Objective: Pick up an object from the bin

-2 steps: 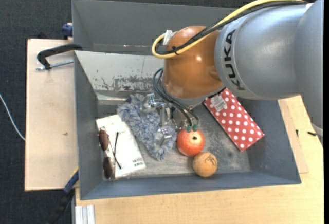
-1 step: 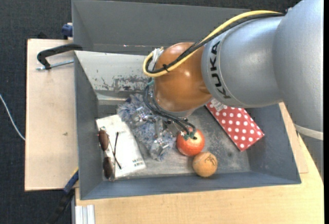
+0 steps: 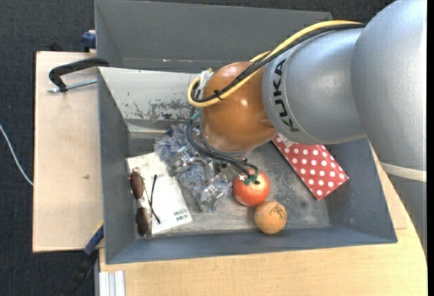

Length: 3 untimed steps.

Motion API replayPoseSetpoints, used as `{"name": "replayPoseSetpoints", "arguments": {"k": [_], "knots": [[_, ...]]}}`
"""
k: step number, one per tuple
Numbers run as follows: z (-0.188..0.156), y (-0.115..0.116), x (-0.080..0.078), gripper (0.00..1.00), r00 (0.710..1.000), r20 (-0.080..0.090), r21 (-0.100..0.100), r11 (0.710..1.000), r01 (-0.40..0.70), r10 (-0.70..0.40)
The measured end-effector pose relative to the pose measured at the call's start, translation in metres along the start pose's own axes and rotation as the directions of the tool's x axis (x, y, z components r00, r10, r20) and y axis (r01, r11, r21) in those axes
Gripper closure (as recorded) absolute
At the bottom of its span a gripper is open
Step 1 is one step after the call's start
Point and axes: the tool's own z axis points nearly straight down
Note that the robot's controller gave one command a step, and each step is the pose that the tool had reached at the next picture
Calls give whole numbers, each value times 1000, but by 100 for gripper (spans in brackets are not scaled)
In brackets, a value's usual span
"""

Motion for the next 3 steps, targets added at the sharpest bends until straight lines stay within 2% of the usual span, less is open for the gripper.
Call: {"name": "replayPoseSetpoints", "arguments": {"k": [1,2,3], "knots": [[8,-89,47,100,965,8,7,965,264,-264],[11,-89,49,0,965,3,4,965,263,-263],[9,-89,47,100,965,7,6,965,263,-263]]}}
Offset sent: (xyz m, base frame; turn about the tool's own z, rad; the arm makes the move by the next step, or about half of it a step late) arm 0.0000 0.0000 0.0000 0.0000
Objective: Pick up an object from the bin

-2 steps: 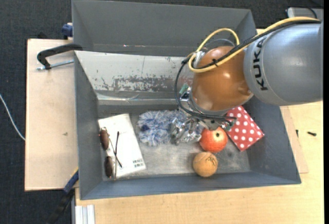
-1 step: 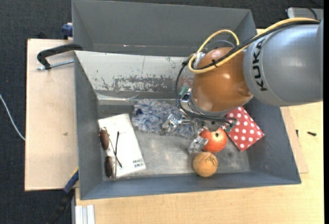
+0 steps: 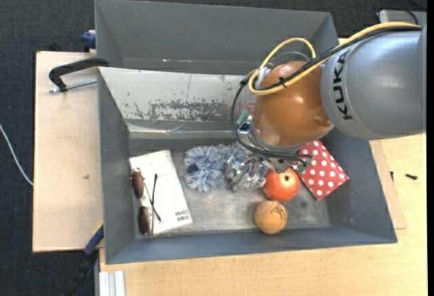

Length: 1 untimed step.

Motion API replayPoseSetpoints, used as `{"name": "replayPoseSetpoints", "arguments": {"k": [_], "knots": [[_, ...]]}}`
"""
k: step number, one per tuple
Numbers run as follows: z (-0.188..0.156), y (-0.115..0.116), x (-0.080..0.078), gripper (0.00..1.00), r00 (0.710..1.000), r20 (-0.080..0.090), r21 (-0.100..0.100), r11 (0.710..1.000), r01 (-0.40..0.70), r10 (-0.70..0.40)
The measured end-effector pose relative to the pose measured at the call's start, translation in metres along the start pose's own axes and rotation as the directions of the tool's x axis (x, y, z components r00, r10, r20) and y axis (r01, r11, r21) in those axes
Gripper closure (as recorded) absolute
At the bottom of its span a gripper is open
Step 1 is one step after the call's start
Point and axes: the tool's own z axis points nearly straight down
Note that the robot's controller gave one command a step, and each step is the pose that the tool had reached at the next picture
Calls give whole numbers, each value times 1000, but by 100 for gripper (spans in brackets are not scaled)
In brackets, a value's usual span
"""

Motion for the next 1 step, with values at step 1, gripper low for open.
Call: {"name": "replayPoseSetpoints", "arguments": {"k": [1], "knots": [[2,1,1,0,1000,-3,-2,1000,0,0]]}}
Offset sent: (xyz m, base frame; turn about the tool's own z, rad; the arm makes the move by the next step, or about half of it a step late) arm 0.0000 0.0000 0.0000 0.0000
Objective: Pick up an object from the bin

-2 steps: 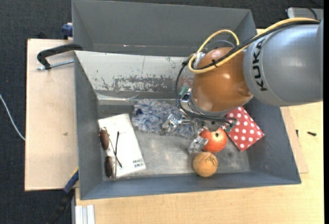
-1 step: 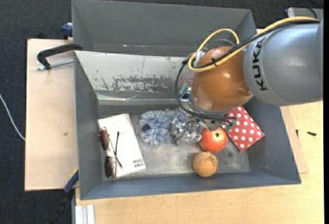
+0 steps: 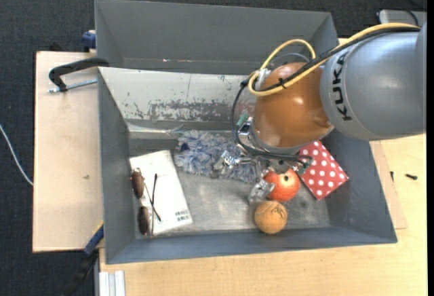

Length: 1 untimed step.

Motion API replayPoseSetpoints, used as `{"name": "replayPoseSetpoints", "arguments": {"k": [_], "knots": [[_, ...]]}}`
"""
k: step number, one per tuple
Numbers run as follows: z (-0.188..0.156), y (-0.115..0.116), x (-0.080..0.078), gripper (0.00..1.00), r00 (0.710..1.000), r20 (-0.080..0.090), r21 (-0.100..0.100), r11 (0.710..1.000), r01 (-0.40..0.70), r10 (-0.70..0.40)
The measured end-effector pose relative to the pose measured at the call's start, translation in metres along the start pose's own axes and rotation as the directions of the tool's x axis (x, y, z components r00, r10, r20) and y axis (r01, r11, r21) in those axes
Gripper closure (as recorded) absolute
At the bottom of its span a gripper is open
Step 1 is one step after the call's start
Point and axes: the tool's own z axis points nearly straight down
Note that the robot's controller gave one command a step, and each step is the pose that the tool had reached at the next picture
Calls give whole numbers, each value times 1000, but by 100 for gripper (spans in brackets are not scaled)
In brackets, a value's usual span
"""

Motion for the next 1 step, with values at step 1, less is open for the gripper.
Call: {"name": "replayPoseSetpoints", "arguments": {"k": [1], "knots": [[0,0,0,0,1000,0,0,1000,0,0]]}}
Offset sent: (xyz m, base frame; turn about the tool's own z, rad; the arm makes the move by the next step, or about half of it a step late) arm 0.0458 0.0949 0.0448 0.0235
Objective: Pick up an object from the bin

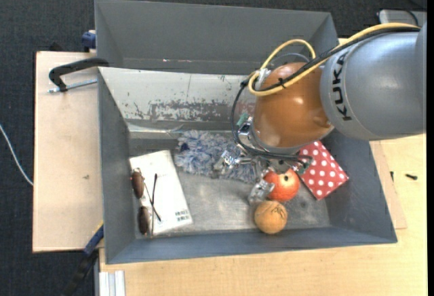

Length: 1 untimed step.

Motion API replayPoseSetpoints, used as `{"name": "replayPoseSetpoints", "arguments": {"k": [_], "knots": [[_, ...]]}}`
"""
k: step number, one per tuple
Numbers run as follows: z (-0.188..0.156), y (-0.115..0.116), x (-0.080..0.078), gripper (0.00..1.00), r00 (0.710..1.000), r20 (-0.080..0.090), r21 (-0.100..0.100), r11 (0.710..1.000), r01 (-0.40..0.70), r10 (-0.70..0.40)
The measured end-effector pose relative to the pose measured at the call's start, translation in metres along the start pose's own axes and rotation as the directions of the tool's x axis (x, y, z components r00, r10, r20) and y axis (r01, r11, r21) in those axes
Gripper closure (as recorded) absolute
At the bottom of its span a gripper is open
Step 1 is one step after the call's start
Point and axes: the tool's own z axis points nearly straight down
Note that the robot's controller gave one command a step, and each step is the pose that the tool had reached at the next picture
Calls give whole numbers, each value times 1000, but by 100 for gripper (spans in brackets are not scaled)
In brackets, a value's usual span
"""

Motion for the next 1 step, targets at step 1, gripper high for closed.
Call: {"name": "replayPoseSetpoints", "arguments": {"k": [1], "knots": [[-19,11,-43,0,1000,-5,-2,1000,-16,16]]}}
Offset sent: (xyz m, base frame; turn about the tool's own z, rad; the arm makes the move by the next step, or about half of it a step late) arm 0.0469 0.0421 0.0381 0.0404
